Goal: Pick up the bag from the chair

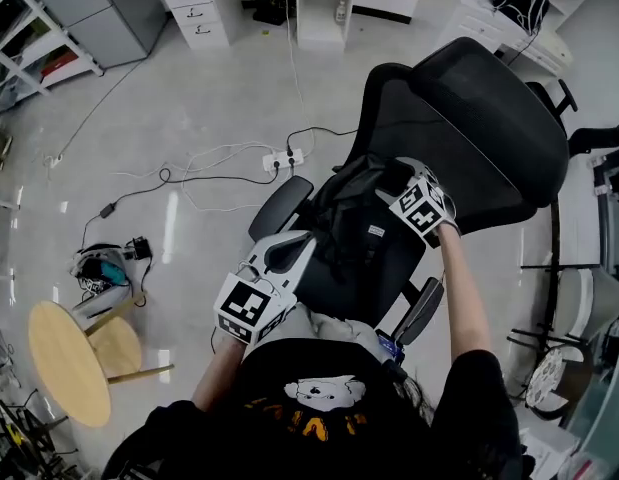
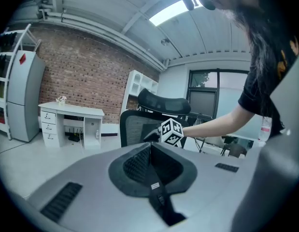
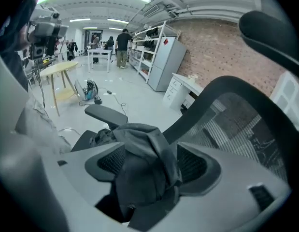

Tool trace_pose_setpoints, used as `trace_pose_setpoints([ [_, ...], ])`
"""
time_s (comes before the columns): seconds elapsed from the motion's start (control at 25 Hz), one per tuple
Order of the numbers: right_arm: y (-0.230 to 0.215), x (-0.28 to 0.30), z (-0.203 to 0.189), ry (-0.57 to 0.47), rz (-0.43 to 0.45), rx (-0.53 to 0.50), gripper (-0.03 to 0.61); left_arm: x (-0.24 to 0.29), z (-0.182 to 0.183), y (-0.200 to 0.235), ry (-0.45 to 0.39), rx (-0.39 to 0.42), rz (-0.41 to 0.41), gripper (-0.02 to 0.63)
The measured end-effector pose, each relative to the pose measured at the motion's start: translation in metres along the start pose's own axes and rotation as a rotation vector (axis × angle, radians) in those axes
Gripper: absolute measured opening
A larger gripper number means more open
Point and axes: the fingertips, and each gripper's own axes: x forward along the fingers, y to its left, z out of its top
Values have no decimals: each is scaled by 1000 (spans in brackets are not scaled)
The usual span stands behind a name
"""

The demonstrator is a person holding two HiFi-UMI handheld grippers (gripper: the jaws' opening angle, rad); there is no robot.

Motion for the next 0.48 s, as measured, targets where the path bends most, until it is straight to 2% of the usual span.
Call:
trace_pose_setpoints([
  [0.2,-14,38,-23,111,32,-132,344,-7,-4,2,27,-22,76,9],
  [0.4,-11,78,-48,248,108,-336,367,-19,-8,9,67,-17,157,9],
  [0.48,-9,89,-48,258,113,-355,371,-25,-14,13,88,-27,188,9],
])
